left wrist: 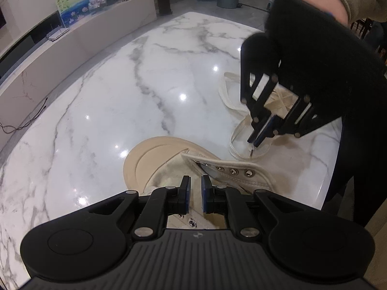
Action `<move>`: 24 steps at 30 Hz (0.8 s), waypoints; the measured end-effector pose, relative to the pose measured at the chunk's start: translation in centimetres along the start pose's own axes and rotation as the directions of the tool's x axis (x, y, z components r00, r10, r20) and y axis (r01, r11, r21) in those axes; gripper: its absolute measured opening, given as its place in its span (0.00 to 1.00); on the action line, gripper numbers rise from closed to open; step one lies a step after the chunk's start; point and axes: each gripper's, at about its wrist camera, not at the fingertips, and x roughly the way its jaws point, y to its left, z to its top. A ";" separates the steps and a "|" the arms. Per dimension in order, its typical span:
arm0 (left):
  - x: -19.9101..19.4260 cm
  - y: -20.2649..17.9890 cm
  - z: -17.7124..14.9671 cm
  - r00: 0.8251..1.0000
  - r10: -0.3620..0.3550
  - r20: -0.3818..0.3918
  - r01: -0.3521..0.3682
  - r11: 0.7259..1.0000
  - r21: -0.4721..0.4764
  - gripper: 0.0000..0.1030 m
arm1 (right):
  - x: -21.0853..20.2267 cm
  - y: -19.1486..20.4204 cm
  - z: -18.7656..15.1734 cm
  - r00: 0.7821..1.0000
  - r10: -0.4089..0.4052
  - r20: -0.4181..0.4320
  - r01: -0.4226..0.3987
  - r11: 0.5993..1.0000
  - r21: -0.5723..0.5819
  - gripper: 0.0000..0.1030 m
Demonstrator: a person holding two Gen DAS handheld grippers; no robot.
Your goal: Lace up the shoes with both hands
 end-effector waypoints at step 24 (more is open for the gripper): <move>1.4 -0.1 0.7 1.000 0.000 0.009 -0.002 0.984 0.180 0.08 | -3.5 -3.1 2.9 0.997 -0.030 0.065 0.018 0.983 0.181 0.02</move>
